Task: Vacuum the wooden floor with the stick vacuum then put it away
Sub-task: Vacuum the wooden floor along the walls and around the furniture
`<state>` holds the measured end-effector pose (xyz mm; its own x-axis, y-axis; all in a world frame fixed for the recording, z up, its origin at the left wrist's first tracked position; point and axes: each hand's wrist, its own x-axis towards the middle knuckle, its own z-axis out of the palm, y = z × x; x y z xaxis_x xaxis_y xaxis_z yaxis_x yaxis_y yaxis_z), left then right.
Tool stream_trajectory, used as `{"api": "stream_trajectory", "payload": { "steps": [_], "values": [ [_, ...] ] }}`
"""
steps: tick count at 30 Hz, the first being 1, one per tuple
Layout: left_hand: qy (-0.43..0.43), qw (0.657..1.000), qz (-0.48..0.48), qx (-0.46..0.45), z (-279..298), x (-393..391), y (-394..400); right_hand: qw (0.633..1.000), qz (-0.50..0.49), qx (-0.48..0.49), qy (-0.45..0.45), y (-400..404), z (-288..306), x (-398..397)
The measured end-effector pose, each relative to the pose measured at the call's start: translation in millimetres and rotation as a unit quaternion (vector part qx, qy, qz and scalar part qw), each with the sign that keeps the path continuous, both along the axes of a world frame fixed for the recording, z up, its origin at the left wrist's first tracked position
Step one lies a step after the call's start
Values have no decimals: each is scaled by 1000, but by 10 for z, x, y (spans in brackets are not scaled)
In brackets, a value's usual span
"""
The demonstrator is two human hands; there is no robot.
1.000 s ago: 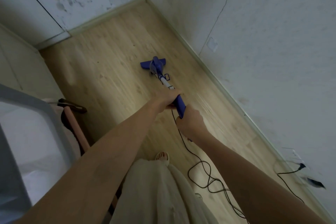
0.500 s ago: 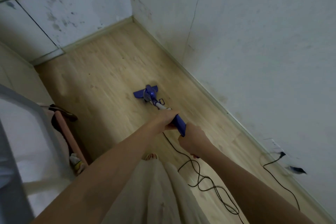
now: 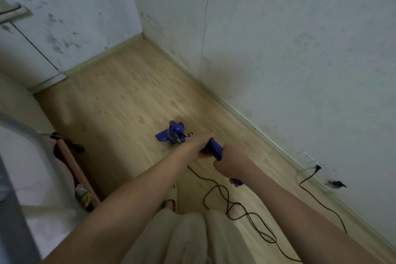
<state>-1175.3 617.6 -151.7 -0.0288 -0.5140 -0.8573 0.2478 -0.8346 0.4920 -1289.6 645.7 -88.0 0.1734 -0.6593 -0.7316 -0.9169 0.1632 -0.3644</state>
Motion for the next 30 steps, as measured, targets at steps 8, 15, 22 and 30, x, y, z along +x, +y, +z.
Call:
{"api": "stream_trajectory", "payload": {
  "steps": [8,15,22,30],
  "values": [
    [-52,998,-19,-5,-216,481,-256,998,-59,6,-19,-165,-325,540],
    [-91,995,-34,19,-564,1324,-686,998,-47,-28,-16,-493,-755,1389],
    [-120,991,-63,-1,-711,2214,-1352,998,-43,-36,-32,-1140,-946,2243],
    [-136,990,-37,5,-817,2651,-1883,997,-42,-26,-53,-1679,-1093,2713]
  ]
}}
